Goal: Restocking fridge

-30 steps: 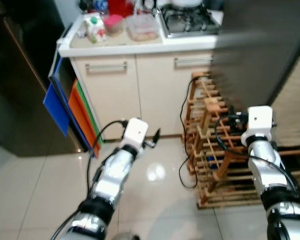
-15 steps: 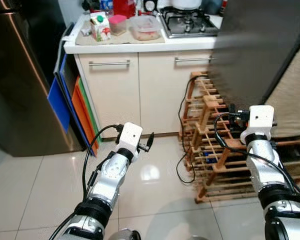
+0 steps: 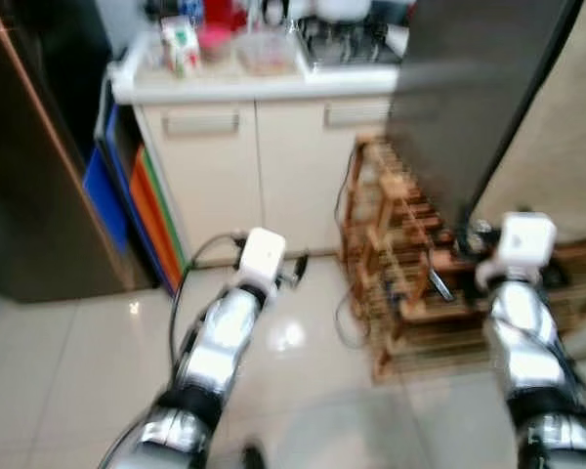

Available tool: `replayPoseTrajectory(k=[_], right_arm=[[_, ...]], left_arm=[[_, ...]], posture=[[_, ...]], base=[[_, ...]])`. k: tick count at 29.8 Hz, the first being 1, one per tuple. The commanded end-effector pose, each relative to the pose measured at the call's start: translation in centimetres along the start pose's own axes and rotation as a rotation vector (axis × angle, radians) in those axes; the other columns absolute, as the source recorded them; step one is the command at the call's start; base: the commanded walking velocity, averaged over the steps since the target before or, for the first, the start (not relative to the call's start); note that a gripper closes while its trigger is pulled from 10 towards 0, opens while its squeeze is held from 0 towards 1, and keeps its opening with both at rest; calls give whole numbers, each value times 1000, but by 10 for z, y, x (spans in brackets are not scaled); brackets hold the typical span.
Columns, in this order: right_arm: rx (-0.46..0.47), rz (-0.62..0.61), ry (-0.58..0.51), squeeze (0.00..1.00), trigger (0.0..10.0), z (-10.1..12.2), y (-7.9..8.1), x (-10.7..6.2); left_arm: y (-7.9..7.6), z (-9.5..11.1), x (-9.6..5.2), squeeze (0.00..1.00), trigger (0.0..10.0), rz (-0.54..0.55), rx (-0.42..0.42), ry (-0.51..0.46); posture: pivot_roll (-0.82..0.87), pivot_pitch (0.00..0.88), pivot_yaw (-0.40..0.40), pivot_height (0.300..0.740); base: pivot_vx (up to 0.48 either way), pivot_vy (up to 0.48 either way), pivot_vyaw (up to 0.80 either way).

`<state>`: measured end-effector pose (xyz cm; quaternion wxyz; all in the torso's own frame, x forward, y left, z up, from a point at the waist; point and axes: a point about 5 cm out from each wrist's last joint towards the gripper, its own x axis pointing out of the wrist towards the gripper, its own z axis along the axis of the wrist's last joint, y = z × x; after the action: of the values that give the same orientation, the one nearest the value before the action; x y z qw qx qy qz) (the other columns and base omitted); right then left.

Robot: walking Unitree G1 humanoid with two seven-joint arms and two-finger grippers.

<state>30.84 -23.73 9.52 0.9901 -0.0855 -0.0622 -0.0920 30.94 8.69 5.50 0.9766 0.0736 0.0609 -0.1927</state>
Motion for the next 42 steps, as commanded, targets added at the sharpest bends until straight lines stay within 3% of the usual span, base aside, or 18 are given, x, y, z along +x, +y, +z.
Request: replayPoseTrajectory(k=[1, 11, 29, 36, 40, 42], right_arm=[[4, -17, 32, 0, 10000, -4, -1, -3], [14, -26, 83, 0, 10000, -15, 3, -15], [25, -21, 161, 0, 10000, -32, 8, -32], [9, 0, 170, 0, 10000, -33, 11, -32], [7, -4, 165, 0, 10000, -32, 11, -35], [-1, 4, 145, 0, 10000, -30, 13, -42]], left_arm=[[4, 8, 5, 0, 10000, -11, 38, -12], [4, 20, 11, 0, 10000, -52, 18, -50], [-8, 48, 14, 0, 10000, -227, -5, -171], [-2, 61, 16, 0, 10000, -233, -19, -164], [6, 79, 14, 0, 10000, -297, -16, -182], [18, 97, 13, 0, 10000, -337, -51, -203]], posture=[[-108, 37, 39, 740], [-110, 42, 45, 740], [-107, 36, 48, 740], [-108, 28, 44, 740], [-103, 22, 43, 740], [-102, 19, 40, 740]], base=[[0, 0, -587], [0, 0, -576], [476, 0, -539], [69, 0, -142], [0, 0, 0], [0, 0, 0]])
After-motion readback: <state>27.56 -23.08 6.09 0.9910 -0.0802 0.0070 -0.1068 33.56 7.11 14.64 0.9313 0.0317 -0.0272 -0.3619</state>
